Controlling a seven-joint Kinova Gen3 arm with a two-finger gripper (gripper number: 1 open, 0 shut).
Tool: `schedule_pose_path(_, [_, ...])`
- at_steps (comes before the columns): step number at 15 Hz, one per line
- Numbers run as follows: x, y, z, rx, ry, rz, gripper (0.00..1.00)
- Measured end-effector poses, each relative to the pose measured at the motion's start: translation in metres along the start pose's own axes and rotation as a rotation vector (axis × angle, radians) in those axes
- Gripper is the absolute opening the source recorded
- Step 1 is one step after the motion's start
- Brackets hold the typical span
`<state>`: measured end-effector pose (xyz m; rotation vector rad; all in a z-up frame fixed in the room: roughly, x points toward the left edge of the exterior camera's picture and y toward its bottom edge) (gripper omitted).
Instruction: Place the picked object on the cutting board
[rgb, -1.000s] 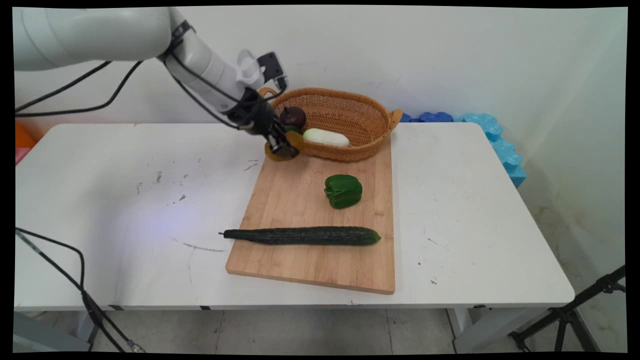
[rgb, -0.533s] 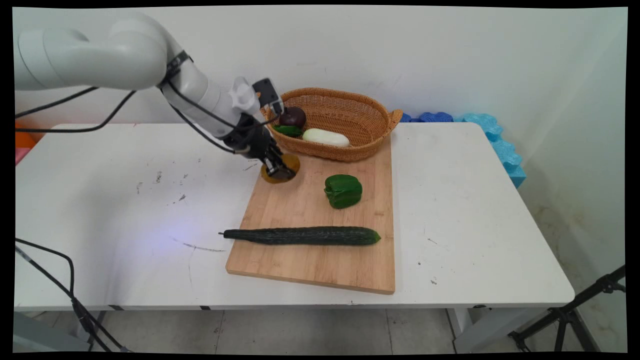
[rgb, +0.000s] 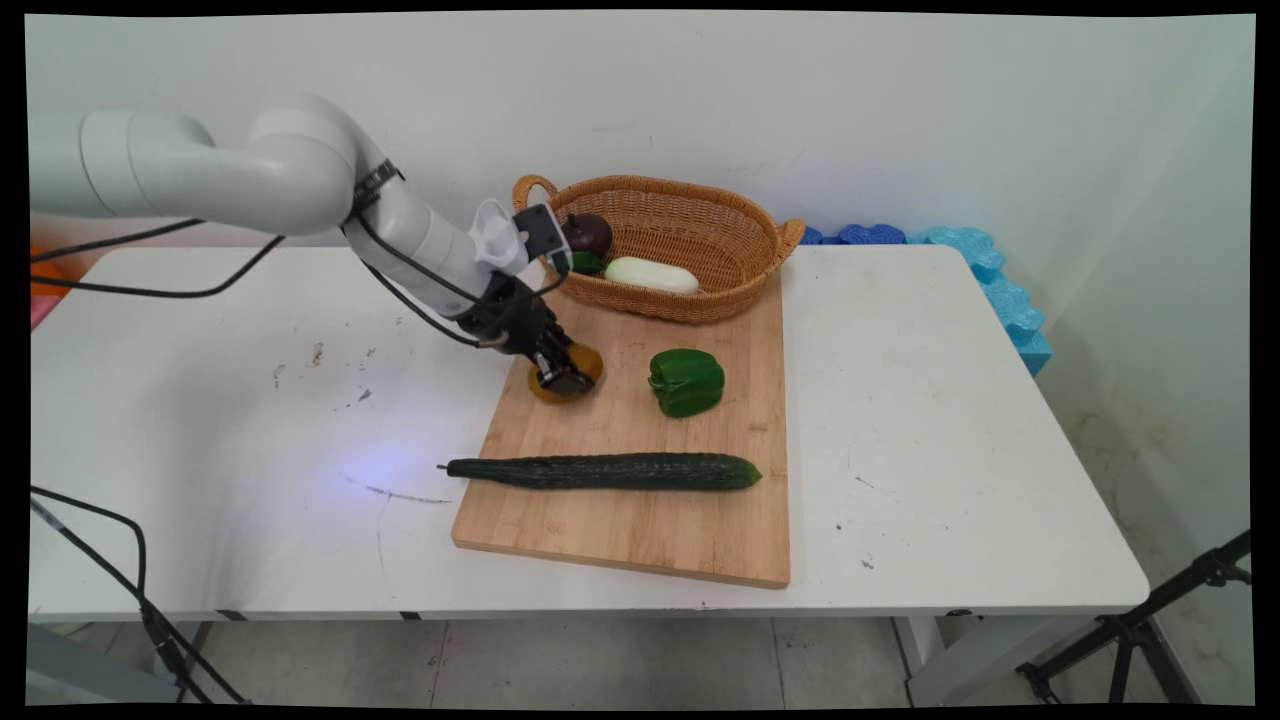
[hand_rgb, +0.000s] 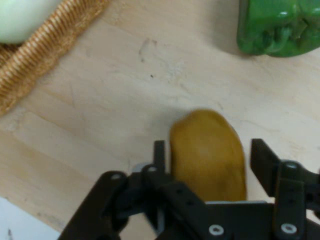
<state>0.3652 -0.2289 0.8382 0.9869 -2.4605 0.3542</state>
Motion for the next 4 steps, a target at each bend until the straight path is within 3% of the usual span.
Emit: schedule_pose_path(4, [-0.0053, 0.0014, 0.0099, -0.004, 0.004, 0.007, 1.0])
